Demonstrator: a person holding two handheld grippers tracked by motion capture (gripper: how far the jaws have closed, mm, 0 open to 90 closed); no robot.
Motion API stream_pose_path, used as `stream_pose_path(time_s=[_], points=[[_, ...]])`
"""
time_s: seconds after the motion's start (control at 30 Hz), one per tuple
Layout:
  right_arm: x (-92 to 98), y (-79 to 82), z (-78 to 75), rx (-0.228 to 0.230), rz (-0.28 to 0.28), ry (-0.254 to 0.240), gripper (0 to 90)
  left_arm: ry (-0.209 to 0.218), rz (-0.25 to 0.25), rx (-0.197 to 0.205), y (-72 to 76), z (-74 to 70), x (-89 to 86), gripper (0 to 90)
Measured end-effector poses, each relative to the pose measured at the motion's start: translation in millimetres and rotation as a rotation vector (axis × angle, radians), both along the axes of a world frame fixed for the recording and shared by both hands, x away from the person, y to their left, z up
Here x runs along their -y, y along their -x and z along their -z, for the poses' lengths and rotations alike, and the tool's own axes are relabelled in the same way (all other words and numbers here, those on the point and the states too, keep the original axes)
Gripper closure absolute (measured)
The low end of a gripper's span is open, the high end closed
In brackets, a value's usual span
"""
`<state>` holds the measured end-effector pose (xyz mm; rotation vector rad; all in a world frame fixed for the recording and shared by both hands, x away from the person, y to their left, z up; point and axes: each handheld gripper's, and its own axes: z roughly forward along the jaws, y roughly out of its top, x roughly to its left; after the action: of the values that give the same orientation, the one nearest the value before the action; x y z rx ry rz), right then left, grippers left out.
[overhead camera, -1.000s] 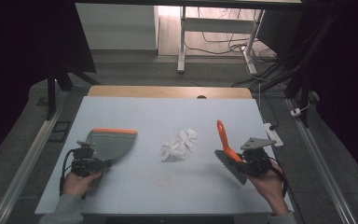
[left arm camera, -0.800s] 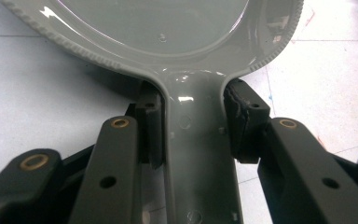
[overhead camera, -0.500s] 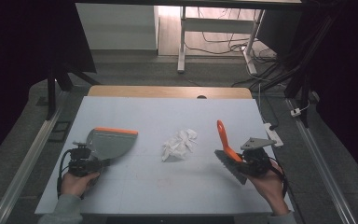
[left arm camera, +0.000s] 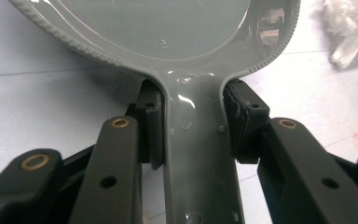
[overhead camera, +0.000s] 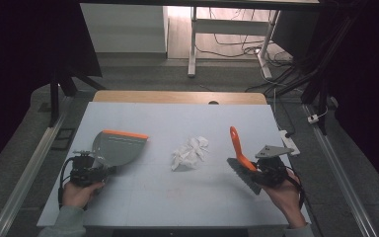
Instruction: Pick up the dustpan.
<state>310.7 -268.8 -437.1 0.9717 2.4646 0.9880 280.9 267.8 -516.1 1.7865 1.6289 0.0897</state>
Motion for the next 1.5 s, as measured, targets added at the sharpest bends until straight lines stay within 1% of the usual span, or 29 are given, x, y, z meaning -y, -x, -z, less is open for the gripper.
stream_pose_path(time_s=[0.07,0.2,0.23,0.27,0.37,0.43,0.57,0.83,0.9,0.97,1.0,1.03,1.07,1.1,1.17,1.2,1.5], points=[[0.1,0.2,-0.2,0.005,-0.001,0.002,69.9,0.010,0.020,0.015,0.9,-2.0,-0.8,61.7],[-0.2,0.4,-0.5,0.008,-0.002,0.002,69.9,0.027,0.035,0.030,2.2,-5.1,-0.9,61.8],[-0.2,0.4,-0.5,0.008,-0.001,0.002,69.9,0.026,0.047,0.043,3.1,-7.1,-0.7,61.7],[-0.2,0.4,-0.5,0.008,-0.001,0.002,69.9,0.026,0.047,0.043,3.1,-7.1,-0.7,61.7],[-0.3,0.7,-0.8,0.010,-0.001,0.002,69.9,0.026,0.066,0.059,4.5,-9.6,-0.8,61.8],[-0.4,0.8,-1.0,0.010,-0.002,0.002,69.9,0.032,0.087,0.083,6.2,-11.9,-1.3,61.7],[-0.9,1.0,-1.0,0.012,-0.004,0.004,69.9,0.035,0.097,0.096,7.4,-13.8,-1.8,61.7],[-0.9,1.1,-1.0,0.011,-0.004,0.007,69.9,0.045,0.149,0.130,10.1,-17.2,-4.1,61.7],[-0.9,1.1,-1.1,0.014,-0.004,0.005,69.9,0.039,0.175,0.140,11.4,-19.0,-4.4,61.7],[-0.8,1.2,-1.2,0.015,-0.003,0.004,69.9,0.034,0.183,0.143,11.9,-19.7,-4.1,61.7],[-0.8,1.3,-1.3,0.015,-0.003,0.004,69.9,0.027,0.203,0.148,12.7,-21.5,-3.4,61.7],[-0.9,1.3,-1.3,0.016,-0.003,0.005,69.9,0.027,0.203,0.148,12.7,-21.5,-3.4,61.7],[-1.0,1.3,-1.2,0.015,-0.003,0.006,69.9,0.022,0.221,0.155,13.4,-22.9,-2.6,61.7],[-1.0,1.3,-1.2,0.015,-0.003,0.006,69.9,0.022,0.221,0.155,13.4,-22.9,-2.6,61.7],[-1.3,1.3,-0.8,0.012,-0.002,0.008,69.9,0.015,0.240,0.159,14.3,-24.3,-1.4,61.7],[-1.2,1.1,-0.6,0.015,-0.005,0.012,69.9,0.015,0.240,0.159,14.3,-24.3,-1.4,61.8],[-1.3,1.2,-0.5,0.016,-0.002,0.009,69.9,0.006,0.296,0.170,15.7,-25.4,0.2,61.7]])
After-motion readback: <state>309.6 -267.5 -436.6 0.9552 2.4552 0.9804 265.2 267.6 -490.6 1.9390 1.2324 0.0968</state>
